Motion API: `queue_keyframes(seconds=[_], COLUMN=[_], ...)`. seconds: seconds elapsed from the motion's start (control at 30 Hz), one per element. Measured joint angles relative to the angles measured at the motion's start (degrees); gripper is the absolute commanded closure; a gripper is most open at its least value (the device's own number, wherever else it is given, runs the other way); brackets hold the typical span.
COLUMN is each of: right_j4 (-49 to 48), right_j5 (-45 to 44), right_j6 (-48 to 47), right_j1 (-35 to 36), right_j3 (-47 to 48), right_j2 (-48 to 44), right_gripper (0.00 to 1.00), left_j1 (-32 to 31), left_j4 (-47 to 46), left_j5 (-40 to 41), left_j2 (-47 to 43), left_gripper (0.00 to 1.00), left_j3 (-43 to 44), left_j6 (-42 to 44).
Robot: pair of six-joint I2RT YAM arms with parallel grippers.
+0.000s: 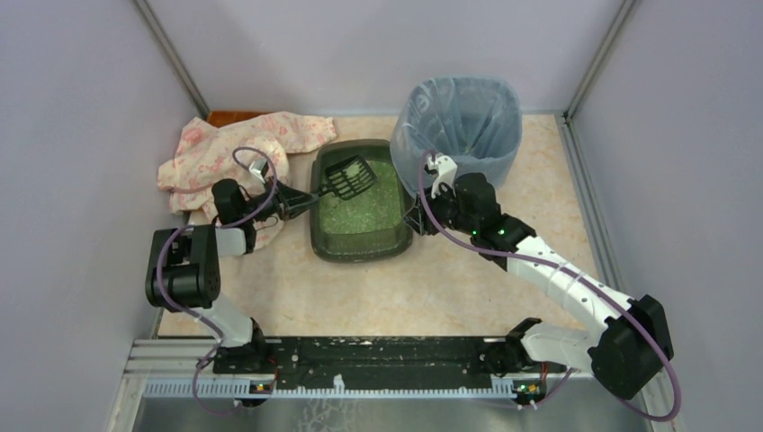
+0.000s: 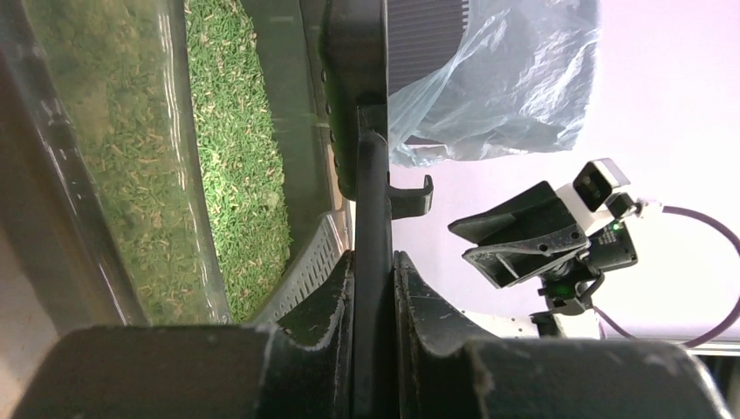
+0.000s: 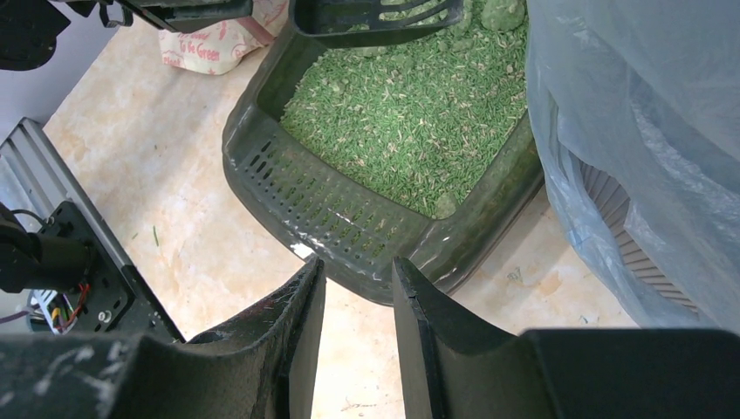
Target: Clean the litter box
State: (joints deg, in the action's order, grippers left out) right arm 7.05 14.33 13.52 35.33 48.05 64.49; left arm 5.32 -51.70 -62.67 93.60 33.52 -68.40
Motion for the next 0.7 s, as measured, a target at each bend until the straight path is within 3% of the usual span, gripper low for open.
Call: queue_keyframes(seconds=[0.3,0.5,0.7], right_j4=[-0.15,-0.17,0.2], right_j5=[0.26,0.63,0.63], right_j6=[0.17,0.22,0.22], right_j1=[0.0,0.0,0.0], right_j3=[0.0,0.0,0.0], right_j2=[0.0,0.04,-1.22], right_gripper=[0.65,0.65,0.65], left_j1=[-1.2,-1.68,-1.42], left_j4=[-2.14,11.08,23.39], left_j5=[0.48,2.12,3.61], left_j2=[1.2,-1.75,-2.97], left_gripper=[1.0,1.0,1.0], left_j3=[0.28,3.39,15.3], left_j6=[-0.72,6.14,10.78])
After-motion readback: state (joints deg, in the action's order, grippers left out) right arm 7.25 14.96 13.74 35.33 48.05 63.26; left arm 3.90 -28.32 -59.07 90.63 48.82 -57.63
